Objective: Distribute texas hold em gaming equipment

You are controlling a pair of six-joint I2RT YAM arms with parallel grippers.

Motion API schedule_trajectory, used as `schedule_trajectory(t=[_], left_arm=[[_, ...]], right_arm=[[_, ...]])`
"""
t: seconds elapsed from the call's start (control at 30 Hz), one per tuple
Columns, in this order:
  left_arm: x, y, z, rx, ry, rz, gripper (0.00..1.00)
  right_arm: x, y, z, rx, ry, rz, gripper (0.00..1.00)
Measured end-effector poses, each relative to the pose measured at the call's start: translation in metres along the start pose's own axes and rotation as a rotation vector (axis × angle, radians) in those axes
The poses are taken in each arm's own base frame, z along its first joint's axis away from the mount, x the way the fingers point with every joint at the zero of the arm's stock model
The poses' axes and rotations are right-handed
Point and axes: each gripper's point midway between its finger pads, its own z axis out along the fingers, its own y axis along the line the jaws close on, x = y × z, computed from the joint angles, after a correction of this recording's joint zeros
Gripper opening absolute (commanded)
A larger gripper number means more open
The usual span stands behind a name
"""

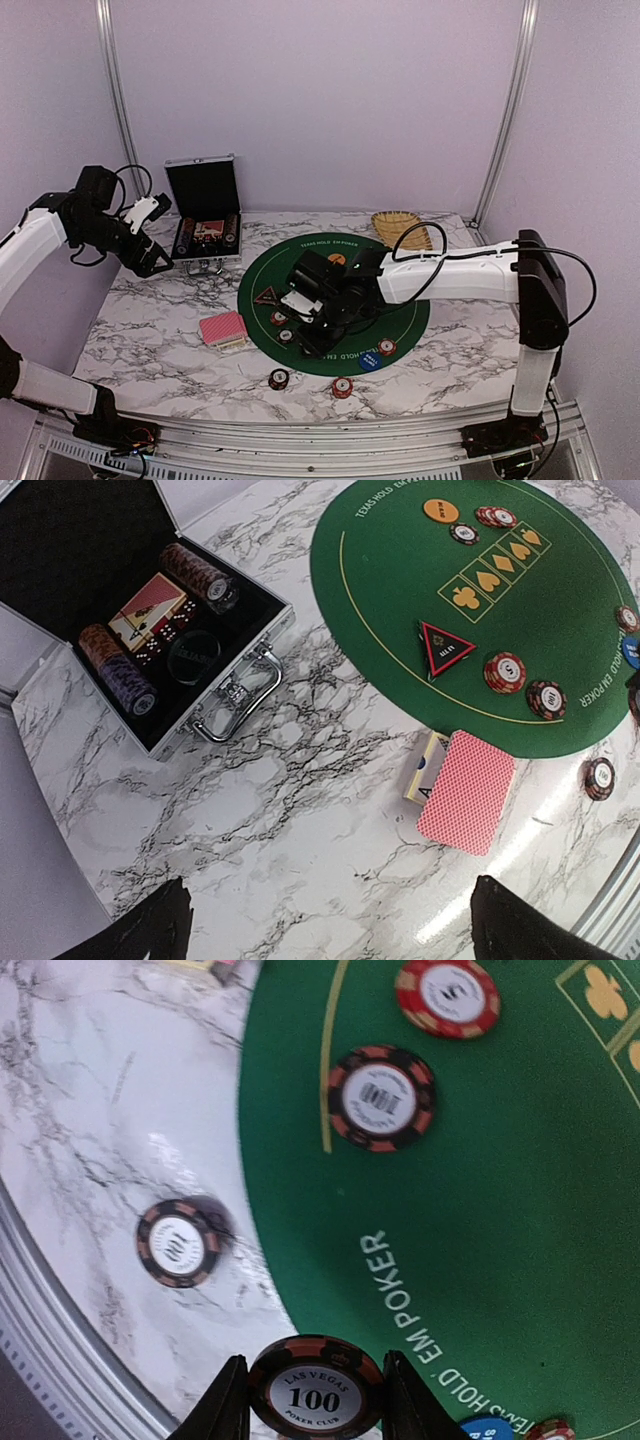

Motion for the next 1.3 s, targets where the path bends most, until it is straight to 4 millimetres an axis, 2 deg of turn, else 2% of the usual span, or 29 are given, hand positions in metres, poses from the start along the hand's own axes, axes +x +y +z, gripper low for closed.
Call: schedule_trajectory(t=[0.17, 0.27, 0.43, 0.7, 0.77, 0.8, 0.9, 0.97, 1.07, 1.3], left_arm=[[0.013, -0.023, 0.011, 0.084, 0.037, 0.026, 0.99], [0.021, -0.038, 0.018, 0.136, 0.068, 0.051, 0.99], [0.036, -0.060, 0.029, 0.200, 0.114, 0.095, 0.99], [0.058, -0.088, 0.042, 0.280, 0.184, 0.153, 0.99], [0.062, -0.093, 0.045, 0.296, 0.199, 0.161, 0.99], [0.064, -0.095, 0.046, 0.303, 0.204, 0.163, 0.99], [0.067, -0.100, 0.050, 0.322, 0.218, 0.171, 0.99], [0.069, -0.102, 0.054, 0.328, 0.226, 0.176, 0.99], [0.076, -0.107, 0.063, 0.332, 0.252, 0.197, 0.99], [0.087, -0.111, 0.086, 0.302, 0.317, 0.264, 0.99]], right_arm=[[0.037, -0.049, 0.019, 0.058, 0.082, 0.107, 0.09], [0.052, -0.067, 0.026, 0.083, 0.115, 0.148, 0.08], [0.058, -0.076, 0.032, 0.091, 0.114, 0.168, 0.08], [0.057, -0.077, 0.032, 0.089, 0.093, 0.173, 0.11], [0.057, -0.078, 0.032, 0.089, 0.088, 0.175, 0.15], [0.057, -0.078, 0.032, 0.090, 0.087, 0.174, 0.20], [0.057, -0.078, 0.032, 0.091, 0.080, 0.175, 0.51], [0.057, -0.079, 0.032, 0.093, 0.077, 0.182, 0.62], [0.056, -0.078, 0.031, 0.089, 0.069, 0.190, 0.67], [0.055, -0.080, 0.028, 0.098, 0.068, 0.204, 0.70]])
